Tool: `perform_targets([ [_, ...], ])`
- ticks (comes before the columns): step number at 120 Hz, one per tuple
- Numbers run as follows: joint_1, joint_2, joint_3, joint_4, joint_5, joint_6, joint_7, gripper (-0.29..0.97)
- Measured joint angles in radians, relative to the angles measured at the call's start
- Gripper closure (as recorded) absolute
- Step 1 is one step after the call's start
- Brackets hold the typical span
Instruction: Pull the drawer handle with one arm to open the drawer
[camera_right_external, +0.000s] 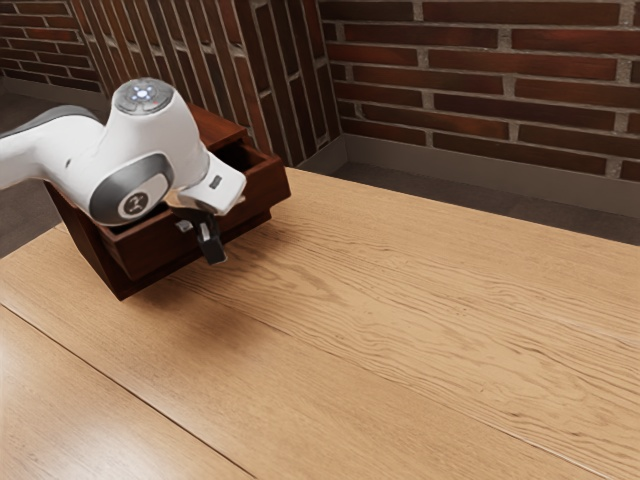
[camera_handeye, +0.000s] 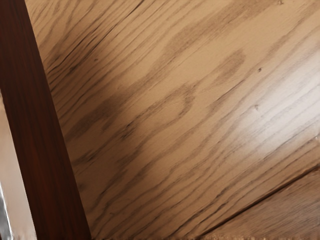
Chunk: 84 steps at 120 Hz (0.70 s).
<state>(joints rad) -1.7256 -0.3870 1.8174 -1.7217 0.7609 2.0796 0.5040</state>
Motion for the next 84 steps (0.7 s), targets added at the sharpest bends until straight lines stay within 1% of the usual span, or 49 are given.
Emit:
perform_targets([
  [15, 0.029, 0.005, -0.039, -0.018, -0.001, 0.001, -0.008, 0.06],
  [23, 0.032, 0.01, -0.052, -0.036, -0.001, 0.004, -0.013, -0.01],
  [30, 0.036, 0.013, -0.059, -0.045, -0.002, 0.007, -0.017, -0.03],
  [39, 0.056, 0.015, -0.085, -0.056, -0.001, 0.01, -0.022, 0.01],
  [52, 0.096, 0.018, -0.139, -0.068, -0.002, 0.017, -0.029, 0.09],
  [57, 0.101, 0.019, -0.147, -0.071, -0.003, 0.019, -0.032, 0.09],
  [65, 0.103, 0.02, -0.156, -0.083, -0.002, 0.025, -0.037, 0.03],
  [73, 0.104, 0.02, -0.162, -0.092, -0.001, 0.03, -0.043, 0.0],
  [84, 0.105, 0.022, -0.166, -0.102, -0.002, 0.035, -0.05, 0.0],
])
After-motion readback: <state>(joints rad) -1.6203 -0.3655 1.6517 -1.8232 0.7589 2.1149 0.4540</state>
